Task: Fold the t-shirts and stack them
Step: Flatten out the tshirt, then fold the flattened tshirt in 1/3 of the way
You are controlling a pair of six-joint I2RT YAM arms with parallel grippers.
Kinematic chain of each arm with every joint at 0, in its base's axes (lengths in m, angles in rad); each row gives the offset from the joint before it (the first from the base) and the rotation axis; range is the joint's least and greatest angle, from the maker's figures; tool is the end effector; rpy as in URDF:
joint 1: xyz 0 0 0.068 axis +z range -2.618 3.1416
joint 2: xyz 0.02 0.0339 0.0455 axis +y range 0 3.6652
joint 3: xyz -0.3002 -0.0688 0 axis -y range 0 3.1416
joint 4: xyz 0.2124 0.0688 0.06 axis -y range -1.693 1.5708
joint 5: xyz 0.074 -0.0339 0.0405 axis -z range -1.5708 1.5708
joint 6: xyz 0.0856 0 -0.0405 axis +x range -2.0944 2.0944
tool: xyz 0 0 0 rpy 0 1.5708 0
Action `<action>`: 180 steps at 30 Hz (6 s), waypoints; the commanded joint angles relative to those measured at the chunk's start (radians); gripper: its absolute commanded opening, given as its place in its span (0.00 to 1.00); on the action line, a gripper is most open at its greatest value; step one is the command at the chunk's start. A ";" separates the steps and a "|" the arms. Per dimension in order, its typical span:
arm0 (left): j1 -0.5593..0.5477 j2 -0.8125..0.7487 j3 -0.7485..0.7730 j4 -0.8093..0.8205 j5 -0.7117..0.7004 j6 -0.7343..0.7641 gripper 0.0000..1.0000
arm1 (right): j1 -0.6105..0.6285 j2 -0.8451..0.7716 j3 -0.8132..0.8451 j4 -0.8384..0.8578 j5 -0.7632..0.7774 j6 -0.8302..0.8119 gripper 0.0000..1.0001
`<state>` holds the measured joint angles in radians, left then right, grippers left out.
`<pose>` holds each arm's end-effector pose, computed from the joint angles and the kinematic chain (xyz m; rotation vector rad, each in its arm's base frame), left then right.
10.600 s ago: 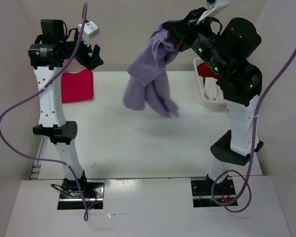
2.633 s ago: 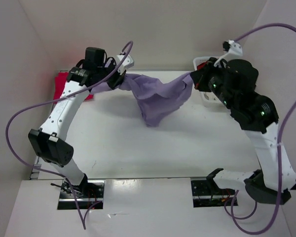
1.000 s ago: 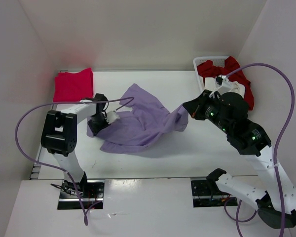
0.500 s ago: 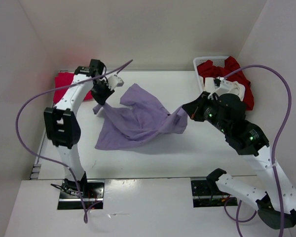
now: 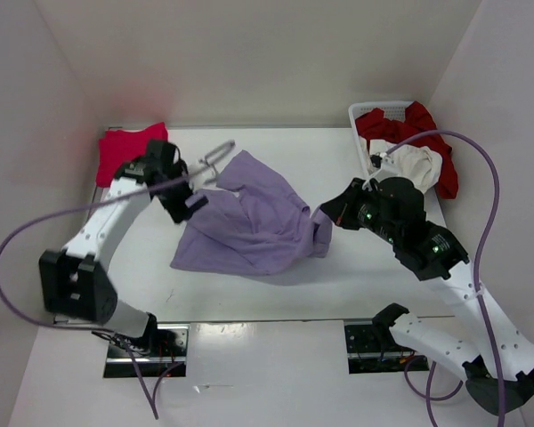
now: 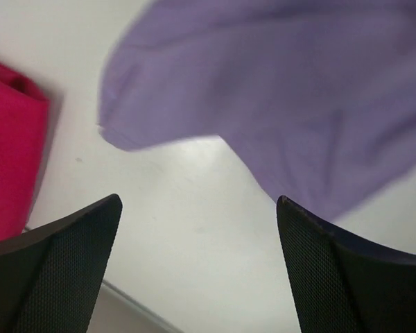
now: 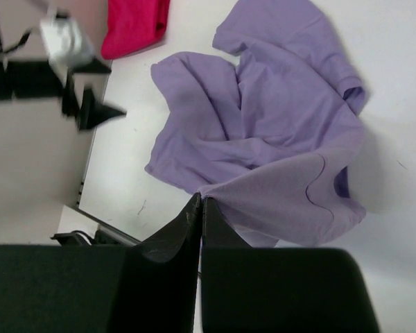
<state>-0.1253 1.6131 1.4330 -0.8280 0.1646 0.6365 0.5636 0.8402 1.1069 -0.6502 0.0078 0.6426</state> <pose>0.3325 -0.0560 0.3004 1.0072 2.3513 -0.0172 0.1329 0.0832 0.3912 0.0858 2.0362 0.7736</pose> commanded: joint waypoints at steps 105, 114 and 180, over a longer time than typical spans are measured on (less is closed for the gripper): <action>0.112 -0.180 0.257 0.122 -0.249 0.078 0.00 | -0.410 0.923 1.643 -0.649 -0.011 -0.187 0.00; 0.124 -0.311 -0.259 0.032 -0.271 0.123 0.00 | -0.202 0.433 0.407 -0.310 -0.070 0.003 0.00; 0.135 0.284 -0.097 -0.008 -0.451 -0.083 0.24 | -0.516 1.091 0.505 -0.137 -0.126 -0.337 0.04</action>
<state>0.0055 1.8778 1.2842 -0.8478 -0.2493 0.5907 0.0456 1.9221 1.5505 -0.7872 -0.1921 0.3309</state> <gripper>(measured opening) 0.237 0.039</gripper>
